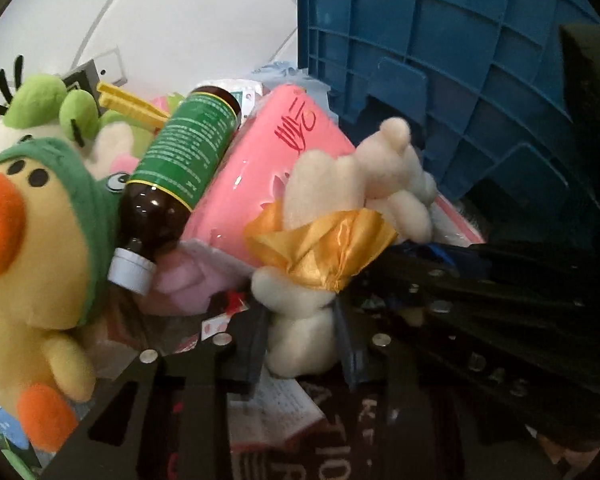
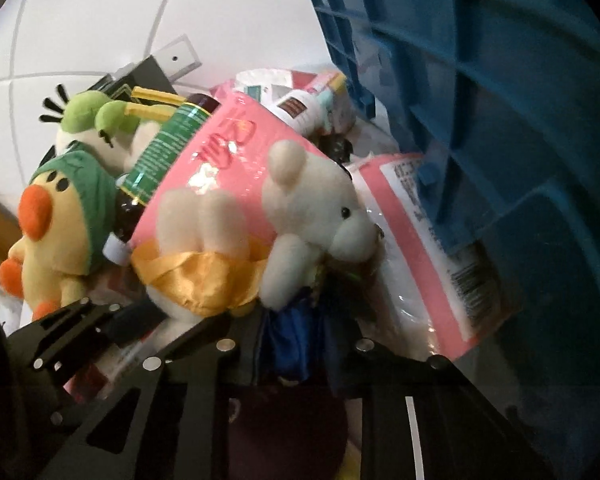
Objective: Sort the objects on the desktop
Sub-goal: 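Grasp the white bunny plush with the left gripper while the right gripper grasps the white bear plush, then carry the bunny and bear plushes over the blue bin and release both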
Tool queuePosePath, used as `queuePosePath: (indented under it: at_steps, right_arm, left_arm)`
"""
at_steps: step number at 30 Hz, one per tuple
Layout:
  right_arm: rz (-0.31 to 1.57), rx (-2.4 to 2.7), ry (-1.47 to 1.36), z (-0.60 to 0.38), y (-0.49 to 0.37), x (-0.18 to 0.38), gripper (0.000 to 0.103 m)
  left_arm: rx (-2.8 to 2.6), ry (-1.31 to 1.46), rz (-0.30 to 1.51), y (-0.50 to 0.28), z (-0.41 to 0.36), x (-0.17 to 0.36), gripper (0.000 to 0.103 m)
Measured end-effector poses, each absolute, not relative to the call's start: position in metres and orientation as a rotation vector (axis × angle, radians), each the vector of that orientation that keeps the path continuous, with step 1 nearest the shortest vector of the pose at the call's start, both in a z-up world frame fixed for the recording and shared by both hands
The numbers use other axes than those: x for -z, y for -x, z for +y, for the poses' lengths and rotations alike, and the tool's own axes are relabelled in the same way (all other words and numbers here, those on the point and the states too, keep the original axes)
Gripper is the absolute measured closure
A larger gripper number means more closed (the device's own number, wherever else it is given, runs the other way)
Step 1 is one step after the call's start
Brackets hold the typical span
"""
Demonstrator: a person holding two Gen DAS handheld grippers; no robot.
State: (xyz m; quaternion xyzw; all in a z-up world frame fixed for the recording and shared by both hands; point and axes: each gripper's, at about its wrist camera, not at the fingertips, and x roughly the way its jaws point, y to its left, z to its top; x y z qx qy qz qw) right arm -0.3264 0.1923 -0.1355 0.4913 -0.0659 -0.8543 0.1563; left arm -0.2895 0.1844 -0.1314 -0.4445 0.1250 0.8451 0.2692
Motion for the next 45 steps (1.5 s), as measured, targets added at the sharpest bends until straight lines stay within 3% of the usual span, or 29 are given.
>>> queuePosePath:
  at_steps: [2,5,31,45]
  right_arm:
    - [-0.178,2.453,-1.380,0.194,0.318,0.127,0.081]
    - [-0.160,2.466,-1.328,0.195,0.304,0.109,0.081]
    - [-0.042,2.539,-0.871,0.216,0.143,-0.049,0.081]
    - [-0.048,2.791,-0.614,0.315,0.070,-0.138,0.081]
  left_arm:
    - [-2.291,1.196,0.309,0.286,0.178,0.124,0.077]
    - [-2.335,1.158,0.266,0.274,0.165,0.100,0.088]
    - [-2.617,0.804,0.149,0.133,0.083,-0.054,0.088]
    - [-2.507,0.528,0.122,0.072,0.174,-0.130,0.088]
